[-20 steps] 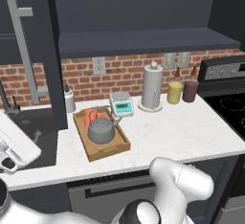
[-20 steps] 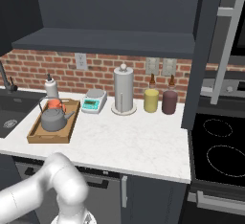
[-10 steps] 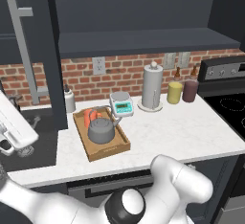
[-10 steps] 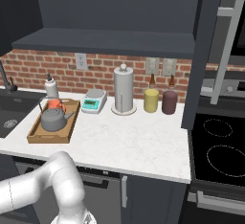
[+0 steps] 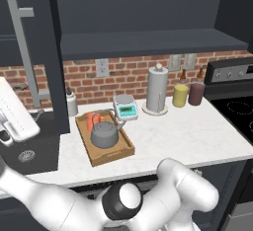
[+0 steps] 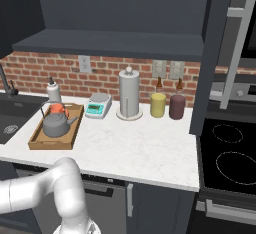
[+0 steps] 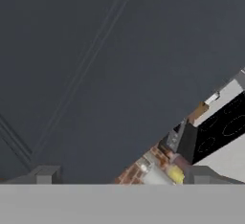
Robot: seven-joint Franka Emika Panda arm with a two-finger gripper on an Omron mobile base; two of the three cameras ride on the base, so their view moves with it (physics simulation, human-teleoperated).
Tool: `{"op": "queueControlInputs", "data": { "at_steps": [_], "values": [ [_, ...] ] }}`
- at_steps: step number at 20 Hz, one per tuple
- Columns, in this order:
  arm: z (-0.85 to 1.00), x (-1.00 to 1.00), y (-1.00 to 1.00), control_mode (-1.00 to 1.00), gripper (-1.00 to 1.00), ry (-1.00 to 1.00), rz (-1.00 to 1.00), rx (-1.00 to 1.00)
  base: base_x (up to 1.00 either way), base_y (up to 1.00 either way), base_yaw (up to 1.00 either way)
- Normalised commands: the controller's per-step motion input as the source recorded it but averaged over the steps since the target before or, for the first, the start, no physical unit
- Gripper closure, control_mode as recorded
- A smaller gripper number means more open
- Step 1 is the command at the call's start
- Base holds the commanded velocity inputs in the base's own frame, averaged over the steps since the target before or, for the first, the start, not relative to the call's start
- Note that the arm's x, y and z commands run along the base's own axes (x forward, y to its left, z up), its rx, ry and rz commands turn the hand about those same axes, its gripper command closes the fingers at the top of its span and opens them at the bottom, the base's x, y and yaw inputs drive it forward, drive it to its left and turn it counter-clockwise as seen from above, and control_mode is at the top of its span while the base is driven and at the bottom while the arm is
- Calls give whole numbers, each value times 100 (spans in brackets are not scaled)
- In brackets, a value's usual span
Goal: Pick the kettle from the counter and place it on the tray. Then pick the mug from the cabinet and place it on the tray. Then close the cabinet doors.
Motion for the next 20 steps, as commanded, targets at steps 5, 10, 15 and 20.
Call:
{"op": "queueControlInputs", "data": {
  "at_steps": [5,10,15,20],
  "values": [
    [20,6,-34,-100,-100,-1,-7,0,0,0,0],
    [11,1,-50,-100,-100,-1,-1,0,0,0,0],
    [6,0,-58,-100,-100,-3,0,1,0,0,0],
    [4,0,-65,-100,-100,-6,0,1,0,0,0]
  ]
}}
